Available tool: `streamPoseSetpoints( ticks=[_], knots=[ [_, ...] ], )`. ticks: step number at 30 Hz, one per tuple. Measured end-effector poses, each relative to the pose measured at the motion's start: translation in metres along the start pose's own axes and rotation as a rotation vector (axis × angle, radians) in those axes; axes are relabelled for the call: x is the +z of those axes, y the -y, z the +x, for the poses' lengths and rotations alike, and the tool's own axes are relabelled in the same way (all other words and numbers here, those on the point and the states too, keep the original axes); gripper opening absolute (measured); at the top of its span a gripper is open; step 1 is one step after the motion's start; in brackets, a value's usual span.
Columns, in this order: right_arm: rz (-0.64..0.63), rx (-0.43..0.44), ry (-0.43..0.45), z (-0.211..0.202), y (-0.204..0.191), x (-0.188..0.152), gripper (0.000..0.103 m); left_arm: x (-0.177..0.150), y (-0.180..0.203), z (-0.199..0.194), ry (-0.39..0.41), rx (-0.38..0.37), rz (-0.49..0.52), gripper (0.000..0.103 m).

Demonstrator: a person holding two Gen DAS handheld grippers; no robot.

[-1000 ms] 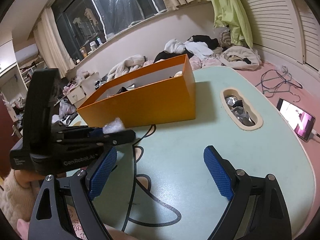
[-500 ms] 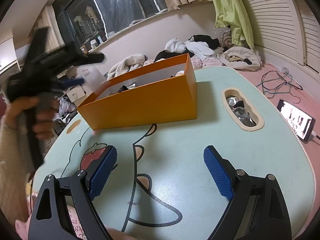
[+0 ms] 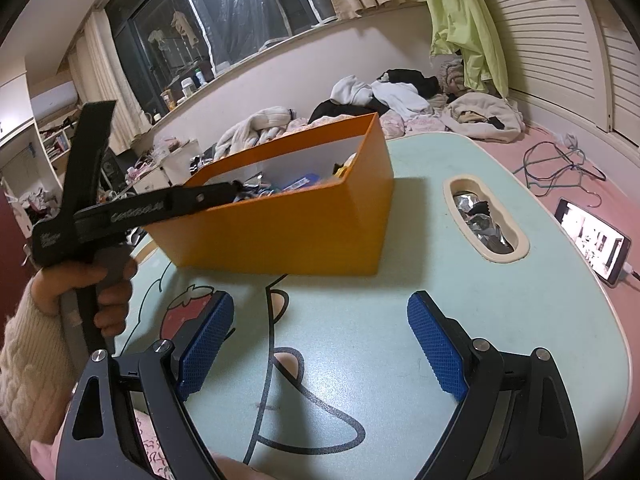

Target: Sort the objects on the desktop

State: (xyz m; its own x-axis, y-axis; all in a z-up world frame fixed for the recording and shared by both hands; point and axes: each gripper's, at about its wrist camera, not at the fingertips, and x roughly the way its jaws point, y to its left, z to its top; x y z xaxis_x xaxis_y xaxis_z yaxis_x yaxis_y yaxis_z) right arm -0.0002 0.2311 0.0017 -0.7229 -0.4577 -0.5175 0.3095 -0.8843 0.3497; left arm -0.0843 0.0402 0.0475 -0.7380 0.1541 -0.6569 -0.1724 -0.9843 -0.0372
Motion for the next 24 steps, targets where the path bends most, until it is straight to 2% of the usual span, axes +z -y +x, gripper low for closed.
streamPoseSetpoints(
  ticks=[4, 5, 6, 8, 12, 15, 17, 18, 19, 20, 24],
  knots=[
    [-0.001, -0.001, 0.000, 0.000, 0.000, 0.000, 0.089, -0.009, 0.002, -0.013, 0.003, 0.006, -0.008, 0.089],
    [-0.001, -0.001, 0.000, 0.000, 0.000, 0.000, 0.089, -0.012, 0.003, -0.019, 0.030, 0.020, -0.011, 0.086],
    [-0.001, -0.001, -0.001, 0.000, 0.000, 0.000, 0.089, -0.015, 0.001, -0.033, 0.093, 0.048, -0.021, 0.086],
    [-0.002, -0.002, -0.002, -0.001, 0.000, 0.000, 0.089, -0.021, -0.004, -0.055, 0.143, 0.065, -0.058, 0.086],
    [-0.005, -0.005, -0.003, -0.001, 0.000, 0.001, 0.089, -0.043, -0.011, -0.079, 0.061, 0.011, -0.084, 0.086],
    [-0.012, -0.013, -0.007, -0.002, -0.001, 0.001, 0.089, -0.064, -0.012, -0.074, 0.008, 0.054, -0.069, 0.090],
    [-0.025, -0.028, -0.013, -0.001, -0.003, 0.002, 0.089, -0.082, -0.012, -0.051, -0.082, 0.100, -0.056, 0.099],
    [-0.033, -0.038, -0.018, 0.000, -0.004, 0.002, 0.089, -0.090, -0.014, -0.034, -0.168, 0.124, -0.063, 0.103],
    [-0.043, -0.047, -0.028, 0.001, -0.006, 0.002, 0.089, -0.093, -0.012, -0.028, -0.146, 0.145, -0.054, 0.103],
    [-0.061, -0.064, -0.032, 0.002, -0.008, 0.003, 0.089, -0.094, -0.013, -0.022, -0.154, 0.135, -0.059, 0.103],
    [-0.229, -0.246, -0.117, 0.018, -0.035, -0.001, 0.091, -0.105, -0.016, 0.001, -0.153, 0.139, -0.064, 0.103]
  ],
)
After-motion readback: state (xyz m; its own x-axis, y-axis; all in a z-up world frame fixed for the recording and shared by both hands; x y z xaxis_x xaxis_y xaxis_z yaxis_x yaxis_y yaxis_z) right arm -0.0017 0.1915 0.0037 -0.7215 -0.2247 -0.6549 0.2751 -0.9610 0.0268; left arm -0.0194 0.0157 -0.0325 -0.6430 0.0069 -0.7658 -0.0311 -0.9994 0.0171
